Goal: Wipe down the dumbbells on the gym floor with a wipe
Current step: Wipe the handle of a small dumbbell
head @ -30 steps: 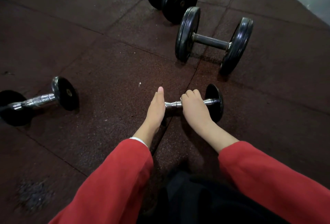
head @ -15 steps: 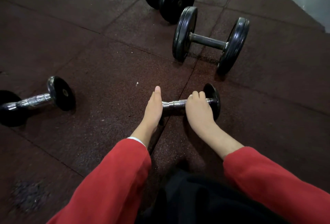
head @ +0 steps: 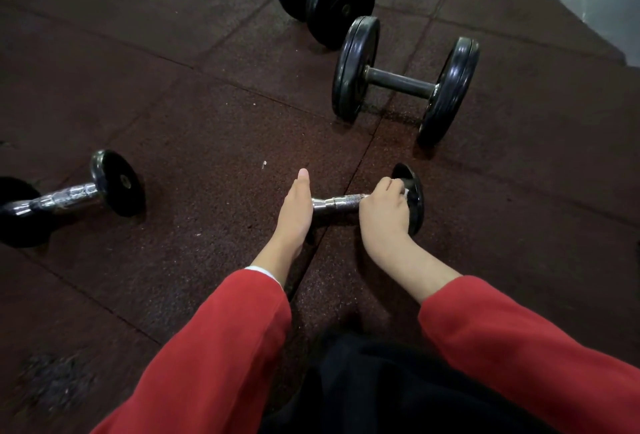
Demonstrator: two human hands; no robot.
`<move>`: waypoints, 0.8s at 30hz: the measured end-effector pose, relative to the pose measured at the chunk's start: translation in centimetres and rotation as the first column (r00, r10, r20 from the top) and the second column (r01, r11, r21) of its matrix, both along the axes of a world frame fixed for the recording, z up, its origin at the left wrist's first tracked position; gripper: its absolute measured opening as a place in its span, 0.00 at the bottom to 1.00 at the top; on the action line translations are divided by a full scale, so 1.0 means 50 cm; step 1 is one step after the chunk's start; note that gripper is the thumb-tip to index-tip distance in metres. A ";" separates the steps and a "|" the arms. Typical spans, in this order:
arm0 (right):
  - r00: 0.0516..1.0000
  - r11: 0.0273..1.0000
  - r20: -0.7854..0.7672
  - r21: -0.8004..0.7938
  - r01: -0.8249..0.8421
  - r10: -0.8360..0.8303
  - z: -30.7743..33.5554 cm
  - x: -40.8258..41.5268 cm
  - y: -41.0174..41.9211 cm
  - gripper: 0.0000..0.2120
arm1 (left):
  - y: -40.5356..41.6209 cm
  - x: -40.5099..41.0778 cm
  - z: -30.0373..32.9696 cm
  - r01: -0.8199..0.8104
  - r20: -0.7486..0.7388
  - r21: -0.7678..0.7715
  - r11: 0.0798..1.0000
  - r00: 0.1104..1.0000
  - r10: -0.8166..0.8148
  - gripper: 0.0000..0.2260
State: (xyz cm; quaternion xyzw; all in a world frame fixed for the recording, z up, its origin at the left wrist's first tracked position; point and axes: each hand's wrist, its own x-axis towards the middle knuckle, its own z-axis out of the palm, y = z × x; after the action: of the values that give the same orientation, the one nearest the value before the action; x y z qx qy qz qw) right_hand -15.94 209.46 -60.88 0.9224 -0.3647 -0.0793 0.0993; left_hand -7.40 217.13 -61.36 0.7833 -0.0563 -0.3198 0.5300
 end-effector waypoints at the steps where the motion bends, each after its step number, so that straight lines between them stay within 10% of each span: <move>1: 1.000 1.000 -0.010 -0.005 0.016 -0.016 0.003 0.000 -0.001 0.17 | 0.000 -0.001 0.000 -0.003 -0.003 -0.002 1.000 1.000 0.003 0.26; 13: 0.998 0.998 -0.054 -0.060 -0.029 0.026 0.009 0.004 -0.014 0.20 | -0.003 -0.003 0.002 -0.003 0.049 0.017 1.000 0.999 0.003 0.26; 24: 0.945 0.917 0.187 0.254 -0.309 0.267 0.037 0.032 0.003 0.13 | -0.005 -0.001 -0.001 -0.014 0.021 -0.007 1.000 1.000 0.014 0.26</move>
State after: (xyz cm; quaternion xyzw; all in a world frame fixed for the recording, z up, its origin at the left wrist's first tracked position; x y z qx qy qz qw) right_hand -14.36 209.63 -59.05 0.9741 -0.2160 -0.0458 -0.0487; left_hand -7.45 216.88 -61.42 0.7851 -0.0576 -0.3076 0.5344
